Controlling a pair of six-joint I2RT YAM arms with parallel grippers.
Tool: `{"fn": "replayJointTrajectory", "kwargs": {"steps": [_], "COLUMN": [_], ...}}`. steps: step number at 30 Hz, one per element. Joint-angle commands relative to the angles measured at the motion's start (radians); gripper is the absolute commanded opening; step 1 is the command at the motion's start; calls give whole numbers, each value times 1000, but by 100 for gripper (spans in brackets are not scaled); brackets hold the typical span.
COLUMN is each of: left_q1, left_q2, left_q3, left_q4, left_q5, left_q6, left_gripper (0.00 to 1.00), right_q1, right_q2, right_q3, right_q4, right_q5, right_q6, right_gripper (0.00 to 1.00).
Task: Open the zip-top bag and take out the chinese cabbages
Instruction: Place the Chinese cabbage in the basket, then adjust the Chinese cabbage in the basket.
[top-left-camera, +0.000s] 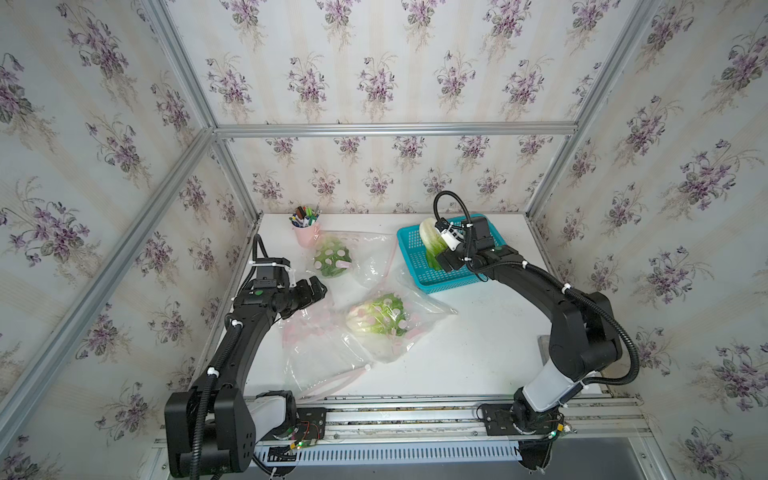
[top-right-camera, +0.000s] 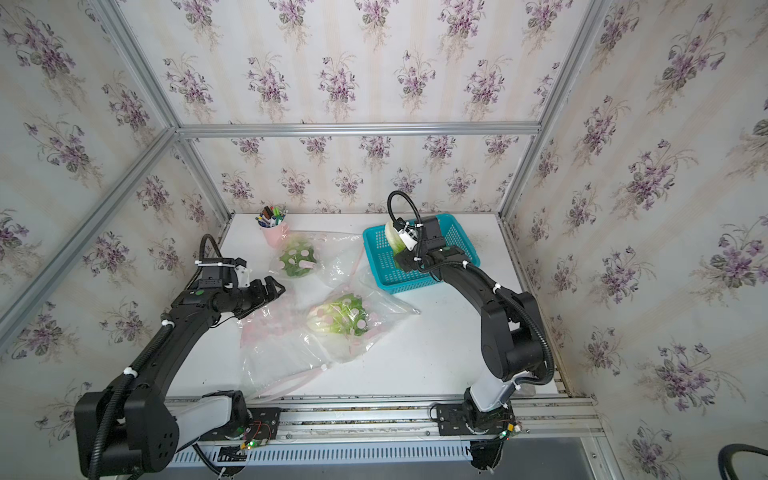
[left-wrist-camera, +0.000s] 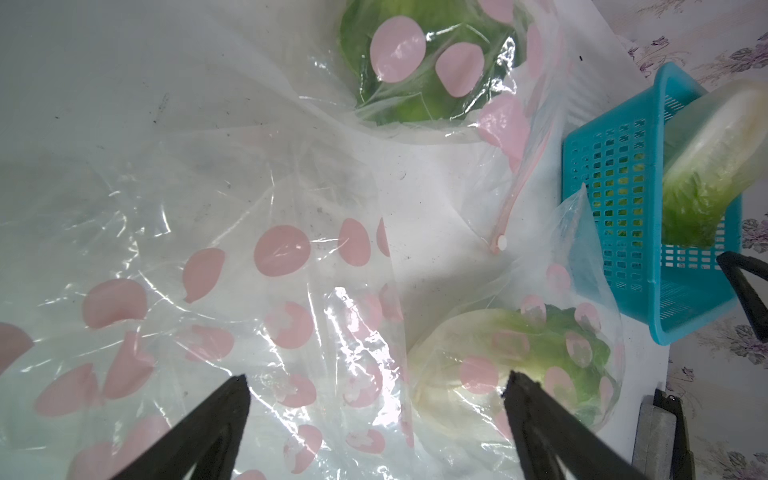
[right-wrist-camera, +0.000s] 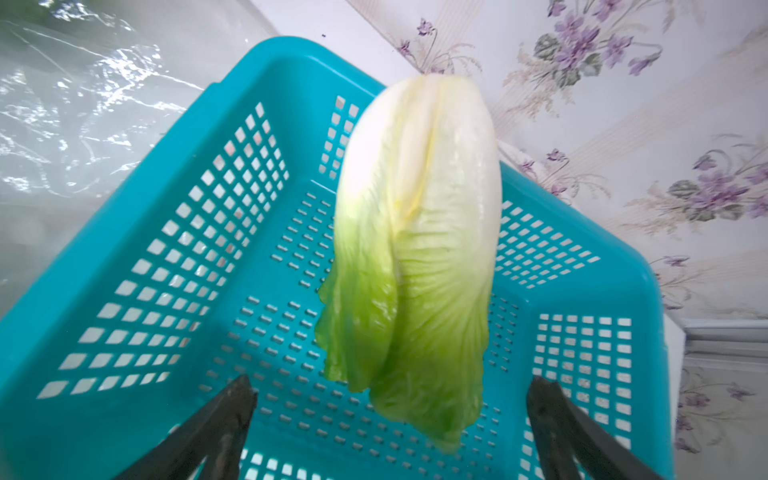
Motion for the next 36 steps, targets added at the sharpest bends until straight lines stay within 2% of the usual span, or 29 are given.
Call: {"fn": "replayJointTrajectory", "kwargs": {"steps": [1,6,9,11,15,19,25,28,32,36], "left_q1": [0,-1,-2,0,-1,-1,0,-1,0,-1], "left_q2": [2,5,6,4,-1,2,10,10,11,11], "left_q3": [5,3,2,2,0,5,4,3,1,2], "left_q4": [14,18,20,20,20,20,22,23,24,24], "left_q5": [10,11,17,20,20,23,27,25,26,28], "left_q6": [2,-2,-1,-2,-1,3,0,-1,-1,-1], "left_gripper": [98,97,97,97,97,97,97,97,97,97], "right_q1": [-23,-82,-104,-121,-125,-129,-136,-137,-133,-111], "right_q2": [-14,75,194,271,345,424,593,647,659,633], "right_q3": [26,218,401,504,578,679,940,1016,1006,957], "right_q4": [-50,-129,-236,-289,-291,-324,-486,-536,-541,-535], "right_q5": [-93,-127,-117,-163,-233,-241,-297,-351,-439,-460], "right_q6": [79,324,477,545,603,611,565,562,578,590], "right_gripper": [100,100,100,100,100,100,99,92,79,60]}}
